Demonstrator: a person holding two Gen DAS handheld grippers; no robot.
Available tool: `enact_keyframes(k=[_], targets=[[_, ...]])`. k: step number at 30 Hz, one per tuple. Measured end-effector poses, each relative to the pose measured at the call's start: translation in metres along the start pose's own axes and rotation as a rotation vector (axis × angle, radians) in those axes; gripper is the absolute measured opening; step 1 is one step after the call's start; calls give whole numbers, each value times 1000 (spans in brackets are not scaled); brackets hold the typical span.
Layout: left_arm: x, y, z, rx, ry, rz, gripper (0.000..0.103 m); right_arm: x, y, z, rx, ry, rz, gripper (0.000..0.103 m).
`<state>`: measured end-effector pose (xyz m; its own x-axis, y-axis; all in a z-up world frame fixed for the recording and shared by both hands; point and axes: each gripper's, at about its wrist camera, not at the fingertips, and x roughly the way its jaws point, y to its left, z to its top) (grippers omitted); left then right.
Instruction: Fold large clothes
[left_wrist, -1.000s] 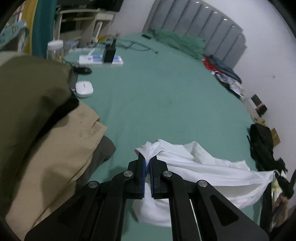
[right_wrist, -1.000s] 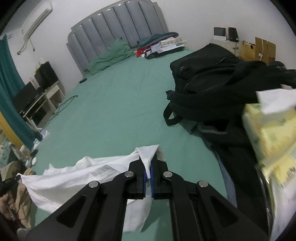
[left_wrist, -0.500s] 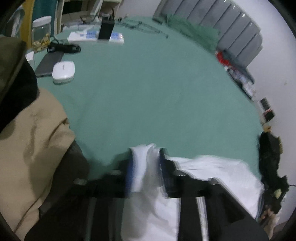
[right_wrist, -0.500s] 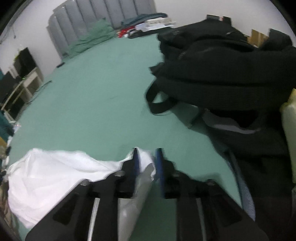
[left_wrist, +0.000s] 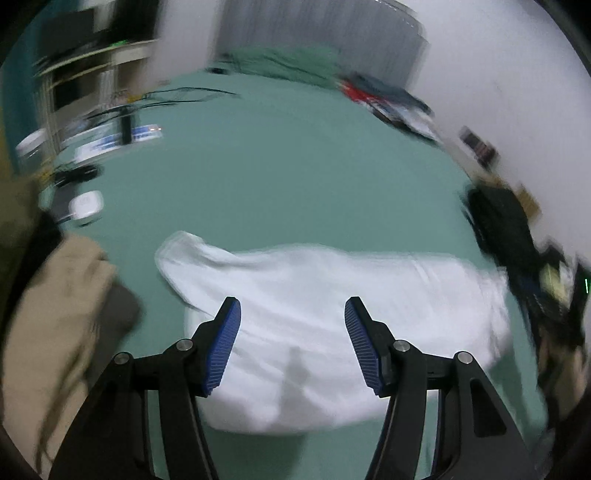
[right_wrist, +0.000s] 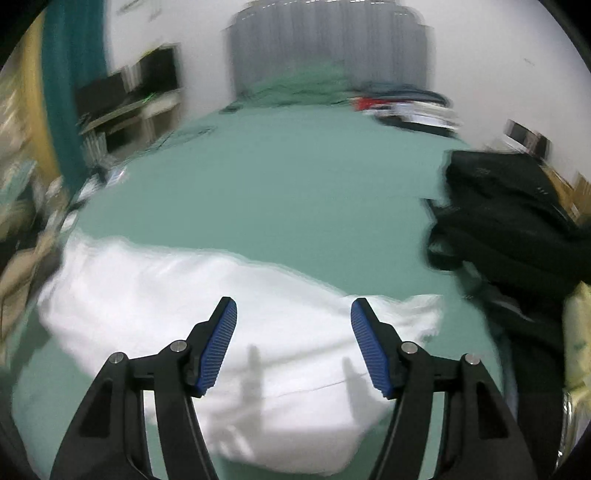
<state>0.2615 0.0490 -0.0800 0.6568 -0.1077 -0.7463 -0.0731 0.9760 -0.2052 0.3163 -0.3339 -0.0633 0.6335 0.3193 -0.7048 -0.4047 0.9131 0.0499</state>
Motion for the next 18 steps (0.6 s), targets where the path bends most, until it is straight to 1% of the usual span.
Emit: enact_keyframes(k=[2, 5, 8, 10, 11, 13, 15, 16, 17, 18], targets=[[11, -27, -15, 86, 44, -35, 62, 7, 28, -6, -88, 29, 56, 65], [27, -50, -30, 154, 96, -90, 62, 11, 65, -19, -223, 55, 130, 65], [41, -64, -36, 216, 133, -81, 62, 14, 86, -29, -315, 72, 136, 64], [54, -67, -35, 251, 164, -70, 62, 19, 91, -36, -331, 99, 124, 64], [60, -71, -36, 281, 178, -49, 62, 24, 90, -37, -336, 111, 121, 64], [65, -79, -38, 323, 195, -21, 62, 32, 91, -42, -361, 136, 124, 55], [72, -84, -38, 369, 217, 14, 62, 40, 91, -42, -379, 151, 111, 29], [75, -86, -37, 392, 221, 41, 62, 43, 88, -41, -366, 159, 102, 24], [76, -88, -36, 407, 214, 65, 62, 45, 85, -38, -352, 160, 102, 8], [76, -89, -34, 417, 208, 79, 62, 46, 84, -35, -341, 157, 101, 2]])
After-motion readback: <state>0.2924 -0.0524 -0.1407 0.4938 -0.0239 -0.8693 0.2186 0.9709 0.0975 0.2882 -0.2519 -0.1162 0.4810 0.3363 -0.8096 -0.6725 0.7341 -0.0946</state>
